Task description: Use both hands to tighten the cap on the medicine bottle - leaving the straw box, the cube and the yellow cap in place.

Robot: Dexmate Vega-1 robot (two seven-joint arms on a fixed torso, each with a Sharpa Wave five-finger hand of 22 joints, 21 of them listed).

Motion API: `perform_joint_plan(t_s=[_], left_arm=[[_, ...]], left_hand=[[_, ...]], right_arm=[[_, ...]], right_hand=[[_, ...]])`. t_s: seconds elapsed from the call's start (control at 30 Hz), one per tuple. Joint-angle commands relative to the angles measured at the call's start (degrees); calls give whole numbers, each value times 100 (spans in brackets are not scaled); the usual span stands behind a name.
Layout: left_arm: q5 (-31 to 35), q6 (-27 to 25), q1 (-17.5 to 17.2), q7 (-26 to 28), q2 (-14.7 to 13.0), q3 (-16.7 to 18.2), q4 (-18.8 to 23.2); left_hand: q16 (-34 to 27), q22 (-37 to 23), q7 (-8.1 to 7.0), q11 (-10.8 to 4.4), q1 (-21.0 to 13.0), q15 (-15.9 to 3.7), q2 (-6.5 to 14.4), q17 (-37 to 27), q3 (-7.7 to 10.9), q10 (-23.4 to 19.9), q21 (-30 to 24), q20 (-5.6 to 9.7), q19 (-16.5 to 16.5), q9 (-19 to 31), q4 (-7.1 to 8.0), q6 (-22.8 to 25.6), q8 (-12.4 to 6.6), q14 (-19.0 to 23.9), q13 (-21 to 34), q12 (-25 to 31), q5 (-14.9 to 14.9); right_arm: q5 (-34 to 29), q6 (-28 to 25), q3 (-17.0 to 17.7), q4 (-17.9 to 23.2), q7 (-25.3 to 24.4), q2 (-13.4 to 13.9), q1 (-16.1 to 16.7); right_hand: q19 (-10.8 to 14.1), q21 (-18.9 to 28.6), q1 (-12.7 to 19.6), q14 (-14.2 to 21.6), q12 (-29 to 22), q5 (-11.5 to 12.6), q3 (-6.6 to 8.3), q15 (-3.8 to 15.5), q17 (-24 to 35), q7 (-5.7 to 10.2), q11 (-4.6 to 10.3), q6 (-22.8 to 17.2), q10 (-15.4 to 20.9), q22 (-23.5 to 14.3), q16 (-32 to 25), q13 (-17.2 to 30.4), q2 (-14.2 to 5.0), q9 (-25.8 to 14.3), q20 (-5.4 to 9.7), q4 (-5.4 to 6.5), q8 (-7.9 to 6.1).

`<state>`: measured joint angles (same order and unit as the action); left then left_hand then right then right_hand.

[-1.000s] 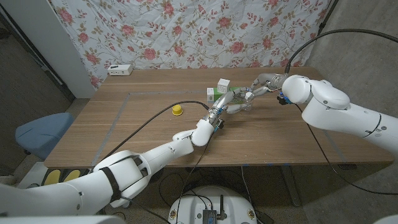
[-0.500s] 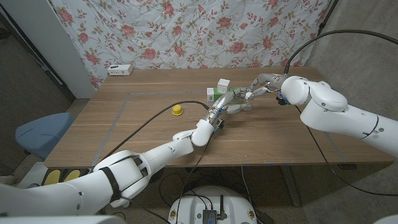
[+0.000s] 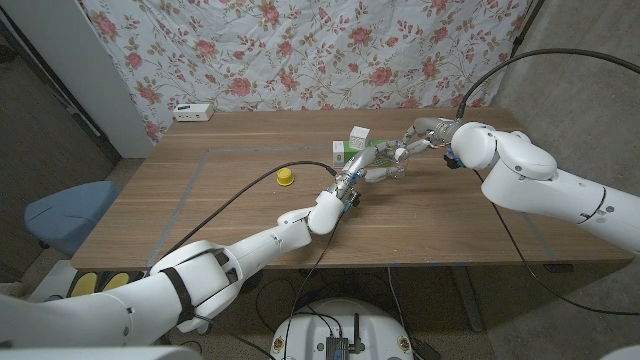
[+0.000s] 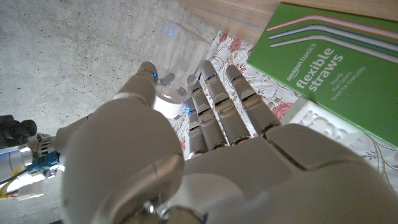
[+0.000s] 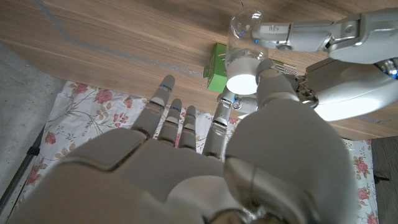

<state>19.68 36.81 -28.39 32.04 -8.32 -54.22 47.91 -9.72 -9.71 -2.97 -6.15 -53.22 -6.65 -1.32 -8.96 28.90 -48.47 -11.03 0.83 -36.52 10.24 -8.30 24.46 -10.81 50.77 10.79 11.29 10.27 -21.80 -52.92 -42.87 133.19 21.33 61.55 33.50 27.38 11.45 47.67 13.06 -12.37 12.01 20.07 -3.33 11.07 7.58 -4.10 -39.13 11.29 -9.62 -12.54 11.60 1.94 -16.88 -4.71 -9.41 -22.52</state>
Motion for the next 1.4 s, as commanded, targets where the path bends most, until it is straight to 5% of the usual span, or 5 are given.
perform_joint_plan(t_s=[0.03, 0.3, 0.6, 1.4], left_arm=[[-13, -18, 16, 16, 23, -7, -38], [-19, -3, 39, 34, 53, -22, -104], [-10, 3, 62, 59, 62, -42, -145], [-5, 7, 39, 104, 13, -37, -88]], left_hand=[[-16, -12, 5, -209, -4, -537, 70, -25, 15, -267, -14, -13, -14, 18, 19, 78, -23, 13, 22, 18, 50], [-15, -12, -1, -209, -1, -540, 69, -24, 19, -264, -12, -13, -10, 18, 16, 85, -20, 17, 22, 16, 50], [-20, -12, -9, -208, 12, -530, 75, -26, 23, -264, -9, -24, 0, 19, 21, 84, -15, 34, 22, 15, 50], [-17, -13, -17, -222, 15, -535, 70, -25, 34, -278, -9, -19, 5, 19, 9, 95, -11, 43, 22, 16, 49]], right_arm=[[82, 133, 124, -119, -95, -40, 92], [243, 245, 288, -203, -308, -49, 250], [520, 386, 496, -303, -591, -105, 419], [926, 460, 625, -448, -1232, -293, 592]], right_hand=[[62, -2, 57, 57, -33, -29, 32, 14, 26, -6, 4, -102, 51, -7, -48, 31, -4, -15, 14, -12, -68], [128, 9, 73, 126, -52, -50, 29, 65, 34, -26, 12, -182, 145, -8, -72, 32, -17, -11, 51, 4, -105], [388, 66, 70, 226, -64, -93, -9, 133, 43, -90, -13, -348, 286, -9, -97, 34, 2, 0, -76, 30, -183], [777, 100, 57, 527, -96, -133, -82, 278, 61, -399, -24, -742, 612, -9, -188, 34, 25, -22, 105, 61, -389]])
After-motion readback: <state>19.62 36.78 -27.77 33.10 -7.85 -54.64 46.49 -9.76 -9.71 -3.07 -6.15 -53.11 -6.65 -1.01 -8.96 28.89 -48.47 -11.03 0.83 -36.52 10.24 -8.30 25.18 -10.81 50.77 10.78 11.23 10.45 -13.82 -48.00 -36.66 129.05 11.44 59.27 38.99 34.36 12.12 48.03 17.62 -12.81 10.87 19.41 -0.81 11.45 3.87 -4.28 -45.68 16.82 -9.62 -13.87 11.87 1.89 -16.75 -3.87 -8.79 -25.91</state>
